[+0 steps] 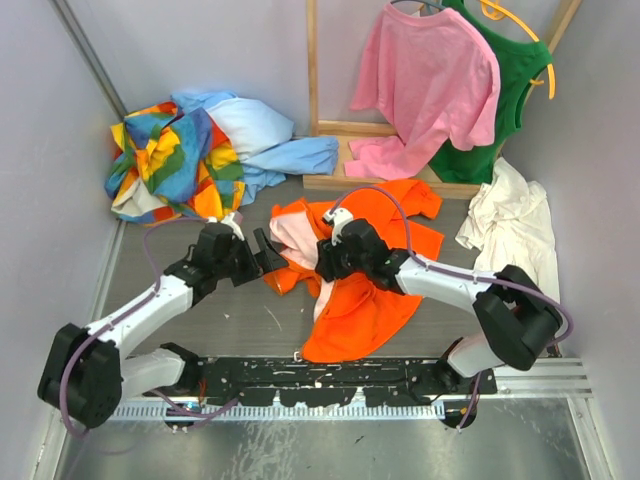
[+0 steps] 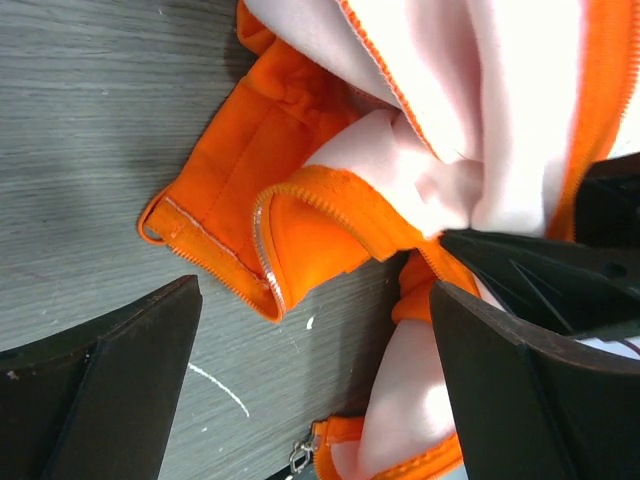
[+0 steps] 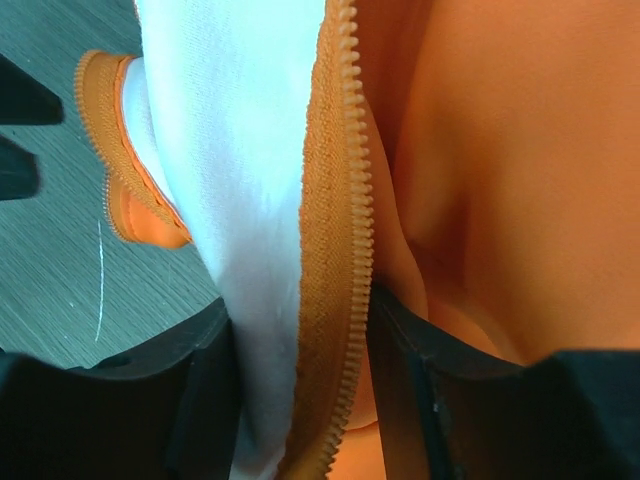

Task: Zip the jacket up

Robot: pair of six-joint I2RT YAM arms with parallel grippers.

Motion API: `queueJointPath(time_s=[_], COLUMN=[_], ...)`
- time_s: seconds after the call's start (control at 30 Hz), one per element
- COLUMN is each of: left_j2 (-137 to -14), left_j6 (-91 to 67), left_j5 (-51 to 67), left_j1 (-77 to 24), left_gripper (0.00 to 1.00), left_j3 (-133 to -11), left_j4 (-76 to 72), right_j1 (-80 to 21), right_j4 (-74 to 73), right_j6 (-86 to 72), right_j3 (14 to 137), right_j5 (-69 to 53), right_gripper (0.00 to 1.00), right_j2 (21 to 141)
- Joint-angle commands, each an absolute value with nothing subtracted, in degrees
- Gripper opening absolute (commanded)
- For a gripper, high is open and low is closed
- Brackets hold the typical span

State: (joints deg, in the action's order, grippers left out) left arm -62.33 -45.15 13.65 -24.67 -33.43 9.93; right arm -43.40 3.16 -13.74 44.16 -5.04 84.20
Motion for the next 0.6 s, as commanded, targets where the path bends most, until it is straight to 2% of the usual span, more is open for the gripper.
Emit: queueJointPath(time_s=[0.0,0.23,0.33,0.4,0.43,0.53,0.57], left_j2=[-66.74,-75.85,-79.66,-81.76,-82.42,-82.29,-81.65], left_j6=[-47.83,-48.07,-47.87,-47.57,-47.02,-44.54,-43.37], left_j5=[12.92,12.57,12.70,12.82,12.52,10.56,9.53], left_j1=[-25.48,-26.70,-27.65,-27.70,-27.69,-26.93,-26.44], left_gripper=[0.97,0.88,0.75,0.64,0.55,0.27,0.22], left_j3=[-33.88,-37.53,-39.05,-39.96,-40.51,-43.45,-45.07], left_j4=[-0.43,-5.19,-6.56,-6.88,-6.63,-3.15,-0.83], right_j1=[-43.24,-43.21,-43.21,-43.07,-42.91,-41.53,-40.68], right_j4=[3.05,3.33,3.32,3.19,3.09,1.64,0.87], right_j6=[-14.92,-16.25,-16.44,-16.44,-16.25,-15.43,-14.98], right_j3=[43.74,43.96,43.92,44.19,44.47,45.99,46.74], right_j5=[-1.55,-0.87,1.23,3.95,5.70,8.78,9.61], right_gripper=[0.55,0.58,0.58,0.56,0.52,0.33,0.28], right_j2=[80.02,77.82,77.77,77.93,78.10,78.40,78.22])
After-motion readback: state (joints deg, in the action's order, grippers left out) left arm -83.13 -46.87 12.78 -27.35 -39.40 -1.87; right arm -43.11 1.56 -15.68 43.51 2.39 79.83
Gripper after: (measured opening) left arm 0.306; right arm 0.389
